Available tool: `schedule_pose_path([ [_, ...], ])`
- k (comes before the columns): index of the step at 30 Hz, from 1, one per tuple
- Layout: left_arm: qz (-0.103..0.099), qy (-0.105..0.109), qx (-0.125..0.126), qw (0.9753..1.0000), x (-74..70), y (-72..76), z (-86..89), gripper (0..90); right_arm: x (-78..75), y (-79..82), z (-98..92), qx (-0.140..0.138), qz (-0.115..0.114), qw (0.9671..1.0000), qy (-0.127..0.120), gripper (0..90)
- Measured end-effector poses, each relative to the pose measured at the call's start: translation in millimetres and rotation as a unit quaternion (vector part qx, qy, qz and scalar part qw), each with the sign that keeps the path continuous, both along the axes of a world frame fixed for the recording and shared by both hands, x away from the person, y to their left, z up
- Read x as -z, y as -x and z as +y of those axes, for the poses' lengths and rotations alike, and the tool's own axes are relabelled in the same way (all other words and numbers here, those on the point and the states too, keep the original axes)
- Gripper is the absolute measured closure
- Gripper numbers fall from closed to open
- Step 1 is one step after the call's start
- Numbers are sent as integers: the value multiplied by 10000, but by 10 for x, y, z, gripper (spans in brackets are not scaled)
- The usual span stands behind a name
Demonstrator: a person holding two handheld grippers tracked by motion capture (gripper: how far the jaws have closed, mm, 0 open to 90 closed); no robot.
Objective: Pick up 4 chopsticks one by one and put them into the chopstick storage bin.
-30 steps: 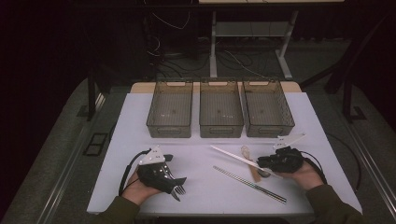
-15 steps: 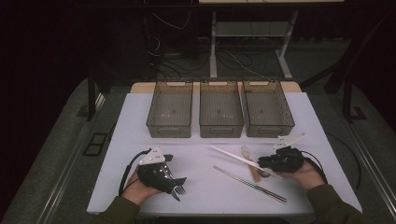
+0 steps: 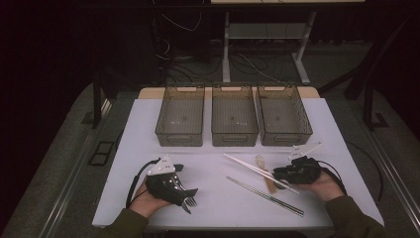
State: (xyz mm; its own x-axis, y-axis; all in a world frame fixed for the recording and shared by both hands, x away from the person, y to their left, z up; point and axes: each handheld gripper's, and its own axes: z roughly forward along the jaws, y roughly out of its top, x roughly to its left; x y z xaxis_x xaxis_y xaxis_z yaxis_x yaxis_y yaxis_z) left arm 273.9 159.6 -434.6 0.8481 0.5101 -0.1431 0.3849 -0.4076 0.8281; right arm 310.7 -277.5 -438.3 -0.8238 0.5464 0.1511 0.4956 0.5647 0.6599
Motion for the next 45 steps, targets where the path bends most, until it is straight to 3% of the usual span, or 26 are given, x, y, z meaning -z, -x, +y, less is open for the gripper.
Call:
schedule_pose_path([
  [20,0,-33,16,10000,1,-3,-6,3,62,-41,65,-203,41,9998,69,798],
  [45,4,-28,17,10000,3,-2,-9,3,35,-27,68,-348,-86,9994,22,844],
])
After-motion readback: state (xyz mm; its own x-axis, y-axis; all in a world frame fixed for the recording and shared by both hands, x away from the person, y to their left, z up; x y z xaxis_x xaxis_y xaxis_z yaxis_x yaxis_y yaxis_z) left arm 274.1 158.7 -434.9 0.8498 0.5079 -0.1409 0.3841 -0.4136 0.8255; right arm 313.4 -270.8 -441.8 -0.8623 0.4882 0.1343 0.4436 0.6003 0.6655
